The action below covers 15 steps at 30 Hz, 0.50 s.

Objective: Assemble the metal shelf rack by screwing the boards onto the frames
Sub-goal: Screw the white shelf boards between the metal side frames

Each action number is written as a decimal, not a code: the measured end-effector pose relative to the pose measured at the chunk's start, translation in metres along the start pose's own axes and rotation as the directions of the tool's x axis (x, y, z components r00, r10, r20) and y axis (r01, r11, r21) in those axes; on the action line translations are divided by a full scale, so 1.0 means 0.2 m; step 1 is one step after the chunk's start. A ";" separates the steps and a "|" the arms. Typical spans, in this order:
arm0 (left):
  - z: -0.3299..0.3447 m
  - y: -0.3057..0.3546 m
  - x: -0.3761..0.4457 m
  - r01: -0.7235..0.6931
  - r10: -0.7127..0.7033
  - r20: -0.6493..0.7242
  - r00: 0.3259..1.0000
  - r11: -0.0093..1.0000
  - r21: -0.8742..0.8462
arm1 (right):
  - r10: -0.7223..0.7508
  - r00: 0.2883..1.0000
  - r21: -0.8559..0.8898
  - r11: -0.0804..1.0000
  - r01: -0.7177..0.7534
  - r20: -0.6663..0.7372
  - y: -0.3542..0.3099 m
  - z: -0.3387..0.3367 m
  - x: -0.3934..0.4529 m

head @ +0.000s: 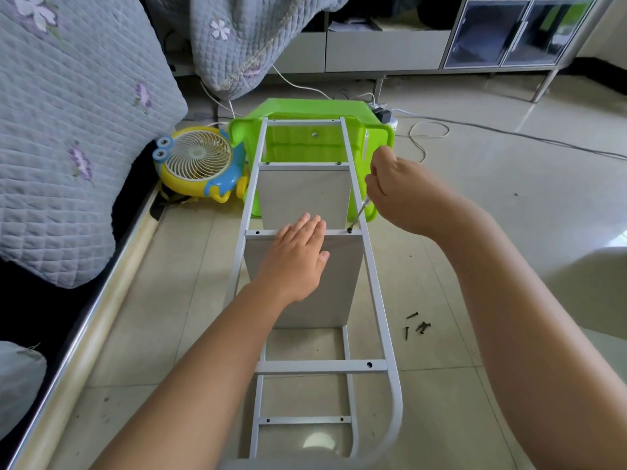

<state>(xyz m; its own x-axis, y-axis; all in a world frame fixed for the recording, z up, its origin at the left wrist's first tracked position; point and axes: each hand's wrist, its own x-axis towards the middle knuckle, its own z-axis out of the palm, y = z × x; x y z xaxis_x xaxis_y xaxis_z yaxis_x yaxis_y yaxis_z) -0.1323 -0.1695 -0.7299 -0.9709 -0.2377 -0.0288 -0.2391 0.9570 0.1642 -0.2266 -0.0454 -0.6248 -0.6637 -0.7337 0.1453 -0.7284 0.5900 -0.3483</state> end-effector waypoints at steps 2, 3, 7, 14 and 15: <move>0.00 0.00 0.00 0.000 0.000 -0.002 1.000 1.000 0.002 | 0.011 1.000 -0.059 0.998 -0.012 -0.016 0.01 0.00 0.01; 0.00 0.00 0.00 0.001 -0.001 -0.003 1.000 1.000 0.003 | 0.021 0.999 -0.098 0.995 -0.025 -0.037 0.01 0.01 0.01; 0.00 0.00 0.00 0.000 0.000 -0.005 1.000 1.000 0.003 | 0.042 0.994 -0.118 0.992 -0.054 -0.098 0.00 0.03 0.02; 0.00 -0.03 0.00 -0.009 0.009 0.014 1.000 1.000 0.008 | -0.010 0.995 0.006 1.000 0.010 0.099 0.00 0.00 0.00; 0.00 -0.04 -0.01 0.000 -0.001 0.010 1.000 1.000 0.012 | 0.005 0.994 0.003 1.000 -0.005 0.112 0.01 0.00 0.00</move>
<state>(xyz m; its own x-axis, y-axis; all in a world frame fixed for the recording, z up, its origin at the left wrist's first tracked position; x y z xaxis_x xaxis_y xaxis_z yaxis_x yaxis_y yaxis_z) -0.1291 -0.1778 -0.7305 -0.9709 -0.2364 -0.0392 -0.2397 0.9588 0.1525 -0.2273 -0.0442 -0.6251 -0.6440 -0.7641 0.0388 -0.7246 0.5929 -0.3514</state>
